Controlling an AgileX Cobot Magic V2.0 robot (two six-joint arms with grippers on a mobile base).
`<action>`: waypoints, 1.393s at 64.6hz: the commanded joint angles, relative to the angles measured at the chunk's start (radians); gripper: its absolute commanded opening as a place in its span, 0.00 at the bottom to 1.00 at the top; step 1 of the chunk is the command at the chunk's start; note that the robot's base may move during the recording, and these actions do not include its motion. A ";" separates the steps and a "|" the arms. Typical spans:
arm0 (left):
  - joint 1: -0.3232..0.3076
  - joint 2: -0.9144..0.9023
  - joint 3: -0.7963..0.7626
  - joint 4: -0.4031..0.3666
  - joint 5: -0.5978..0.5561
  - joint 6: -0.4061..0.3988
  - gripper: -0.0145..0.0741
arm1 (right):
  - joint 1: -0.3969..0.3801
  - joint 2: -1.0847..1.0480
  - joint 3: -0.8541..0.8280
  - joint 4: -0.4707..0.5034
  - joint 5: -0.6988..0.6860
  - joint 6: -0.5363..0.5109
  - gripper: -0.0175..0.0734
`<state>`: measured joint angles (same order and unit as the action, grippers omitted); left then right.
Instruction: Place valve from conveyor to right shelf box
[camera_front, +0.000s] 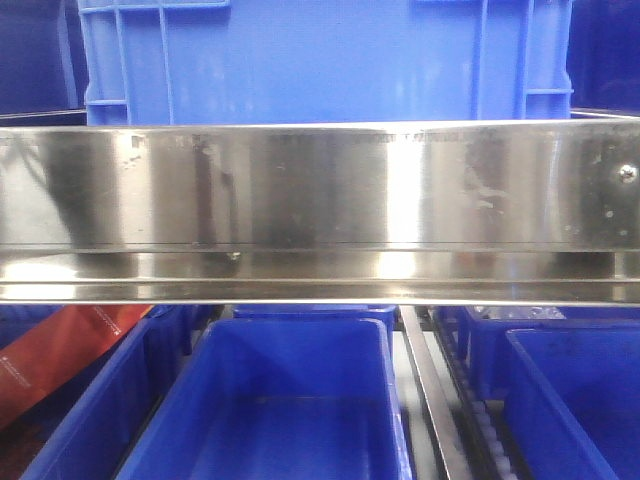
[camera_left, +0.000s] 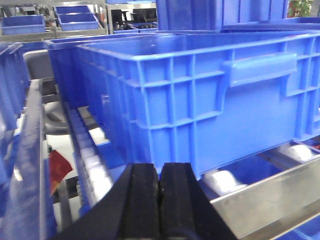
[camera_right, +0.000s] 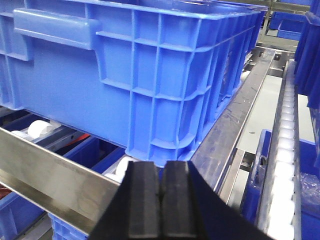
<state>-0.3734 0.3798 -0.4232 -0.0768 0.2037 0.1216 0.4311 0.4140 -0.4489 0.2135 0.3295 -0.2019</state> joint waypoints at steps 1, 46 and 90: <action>0.050 -0.045 0.032 0.007 -0.020 -0.003 0.04 | -0.001 -0.006 0.002 -0.006 -0.023 -0.009 0.01; 0.401 -0.380 0.423 0.009 -0.121 -0.074 0.04 | -0.001 -0.006 0.002 -0.006 -0.023 -0.009 0.01; 0.401 -0.380 0.423 0.009 -0.132 -0.074 0.04 | -0.001 -0.006 0.002 -0.006 -0.023 -0.009 0.01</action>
<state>0.0218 0.0055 0.0012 -0.0682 0.0936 0.0530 0.4311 0.4132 -0.4489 0.2135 0.3295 -0.2019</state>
